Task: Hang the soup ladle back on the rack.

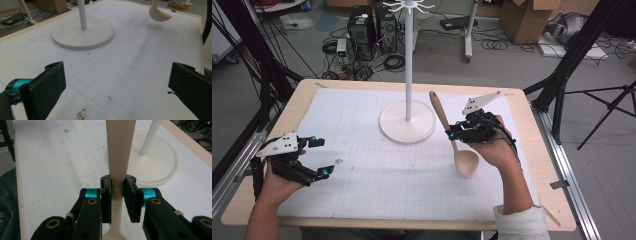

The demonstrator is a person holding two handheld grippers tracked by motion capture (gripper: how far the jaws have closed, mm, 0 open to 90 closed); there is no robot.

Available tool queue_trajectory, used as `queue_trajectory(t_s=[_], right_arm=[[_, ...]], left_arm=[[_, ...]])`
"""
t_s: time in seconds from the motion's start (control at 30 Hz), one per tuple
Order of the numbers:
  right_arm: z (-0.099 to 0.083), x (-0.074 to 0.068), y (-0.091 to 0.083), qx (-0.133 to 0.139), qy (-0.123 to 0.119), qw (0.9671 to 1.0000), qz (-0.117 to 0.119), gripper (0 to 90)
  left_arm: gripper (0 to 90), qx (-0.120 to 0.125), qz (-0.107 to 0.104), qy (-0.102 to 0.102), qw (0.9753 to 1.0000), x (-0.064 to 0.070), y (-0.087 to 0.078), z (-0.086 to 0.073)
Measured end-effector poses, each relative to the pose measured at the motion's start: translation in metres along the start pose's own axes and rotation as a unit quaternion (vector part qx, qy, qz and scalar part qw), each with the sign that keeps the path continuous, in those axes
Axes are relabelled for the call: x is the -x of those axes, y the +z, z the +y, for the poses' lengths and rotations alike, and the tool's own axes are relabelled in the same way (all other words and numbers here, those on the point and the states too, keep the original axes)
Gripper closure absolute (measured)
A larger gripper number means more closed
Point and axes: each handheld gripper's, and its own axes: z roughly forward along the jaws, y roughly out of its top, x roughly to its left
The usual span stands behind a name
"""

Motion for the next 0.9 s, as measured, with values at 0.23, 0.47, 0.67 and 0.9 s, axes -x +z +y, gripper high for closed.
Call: queue_trajectory(t_s=[0.23, 0.47, 0.67, 0.9], right_arm=[[0.014, 0.004, -0.007, -0.007, -0.008, 0.9999, -0.003, 77.4], [0.027, 0.011, -0.013, -0.007, -0.008, 0.9999, -0.001, 77.4], [0.036, 0.017, -0.018, -0.006, -0.005, 1.0000, 0.002, 77.4], [0.048, 0.026, -0.025, -0.022, -0.009, 0.9997, 0.004, 77.3]], left_arm=[[1.7, -0.001, 0.002, 0.000, 1.0000, 0.000, 0.000, 0.000], [1.7, 0.000, 0.001, 0.000, 1.0000, 0.000, 0.000, 0.000], [1.7, 0.000, 0.002, 0.000, 1.0000, 0.000, 0.000, 0.000], [1.7, -0.001, 0.001, -0.001, 1.0000, 0.000, 0.002, 0.000]])
